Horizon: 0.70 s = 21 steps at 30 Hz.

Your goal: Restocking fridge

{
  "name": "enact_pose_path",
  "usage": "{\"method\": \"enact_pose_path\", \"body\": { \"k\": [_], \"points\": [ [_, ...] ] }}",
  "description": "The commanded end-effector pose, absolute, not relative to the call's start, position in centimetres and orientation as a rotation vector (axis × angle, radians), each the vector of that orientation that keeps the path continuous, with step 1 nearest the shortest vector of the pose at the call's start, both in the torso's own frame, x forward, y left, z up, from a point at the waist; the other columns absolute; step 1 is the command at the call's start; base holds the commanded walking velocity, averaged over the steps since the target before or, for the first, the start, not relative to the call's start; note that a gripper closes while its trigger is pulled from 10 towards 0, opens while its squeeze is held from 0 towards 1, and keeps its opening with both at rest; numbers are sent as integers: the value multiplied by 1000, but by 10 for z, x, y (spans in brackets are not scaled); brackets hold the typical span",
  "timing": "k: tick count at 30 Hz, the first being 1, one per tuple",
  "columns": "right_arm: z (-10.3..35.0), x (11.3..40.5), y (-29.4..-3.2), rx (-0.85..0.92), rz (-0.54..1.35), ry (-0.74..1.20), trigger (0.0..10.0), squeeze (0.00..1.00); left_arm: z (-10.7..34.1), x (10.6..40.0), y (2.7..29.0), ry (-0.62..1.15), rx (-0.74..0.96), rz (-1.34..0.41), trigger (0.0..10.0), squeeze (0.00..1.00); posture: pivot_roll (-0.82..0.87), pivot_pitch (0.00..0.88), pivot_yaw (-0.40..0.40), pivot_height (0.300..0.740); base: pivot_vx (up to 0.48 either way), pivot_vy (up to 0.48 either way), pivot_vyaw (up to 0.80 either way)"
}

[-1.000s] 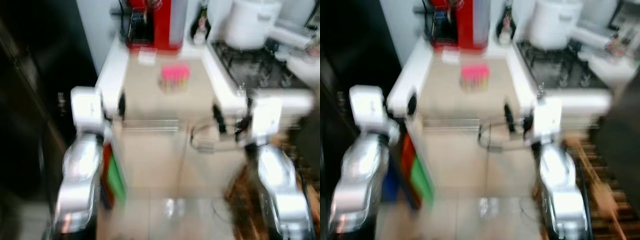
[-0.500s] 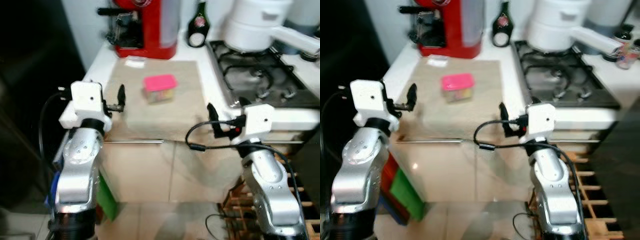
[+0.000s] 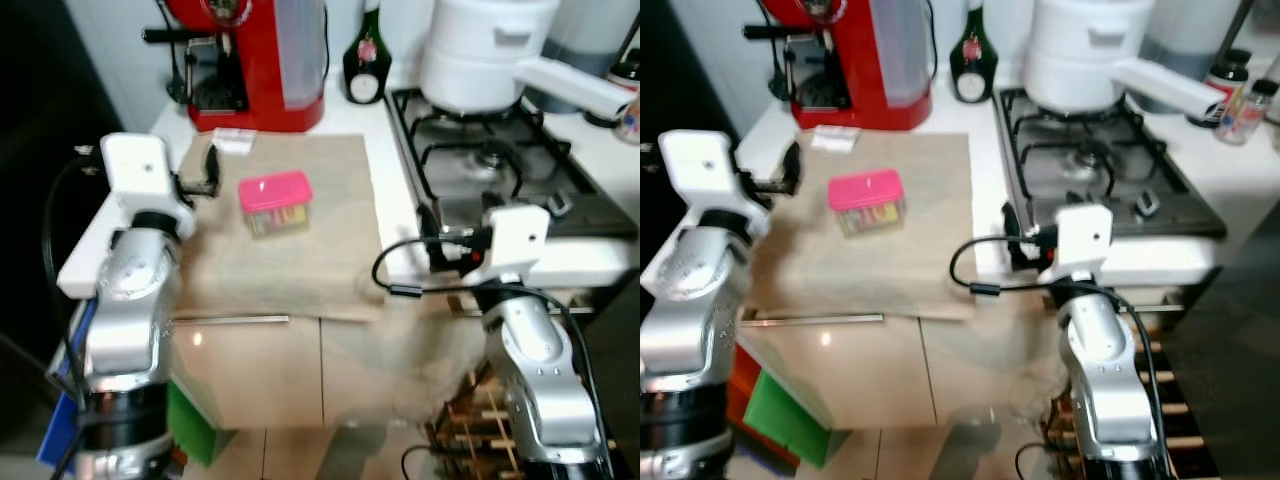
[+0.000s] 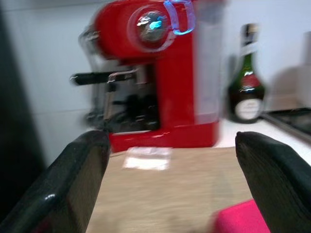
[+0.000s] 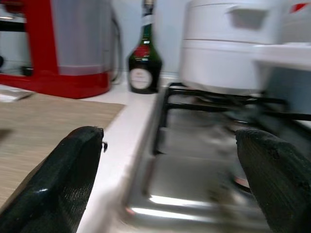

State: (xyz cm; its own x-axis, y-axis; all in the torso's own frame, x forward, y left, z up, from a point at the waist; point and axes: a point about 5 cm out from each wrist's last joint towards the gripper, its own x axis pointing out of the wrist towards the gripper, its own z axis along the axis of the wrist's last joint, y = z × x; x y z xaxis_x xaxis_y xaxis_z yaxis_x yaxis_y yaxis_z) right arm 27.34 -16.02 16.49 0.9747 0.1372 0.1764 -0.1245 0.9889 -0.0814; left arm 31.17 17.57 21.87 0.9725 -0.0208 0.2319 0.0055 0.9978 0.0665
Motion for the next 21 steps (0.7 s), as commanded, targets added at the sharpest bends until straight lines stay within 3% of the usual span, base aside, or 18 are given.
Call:
{"method": "enact_pose_path", "body": {
  "k": [1,4,10,14,19,21],
  "points": [
    [164,272,-156,-64,144,-184,10000,0,223,314,183,-238,100,4,10000,0,-63,0,64,740,0,480,-800],
    [165,273,-155,-62,149,-194,10000,0,222,325,182,-209,160,-10,10000,0,-61,0,57,740,0,480,0],
    [166,273,-154,-62,153,-196,10000,0,226,341,189,-173,162,-35,10000,0,-66,0,53,740,0,0,0],
    [166,271,-153,-64,160,-194,10000,0,233,362,208,-140,160,-68,10000,0,-77,0,60,740,0,0,0],
    [164,267,-152,-62,166,-182,10000,0,240,374,218,-136,114,-209,10000,0,-86,2,68,740,0,0,0],
    [162,265,-151,-57,181,-171,10000,0,229,377,214,-78,146,-393,10000,0,-91,22,70,740,0,0,0]
  ]
}}
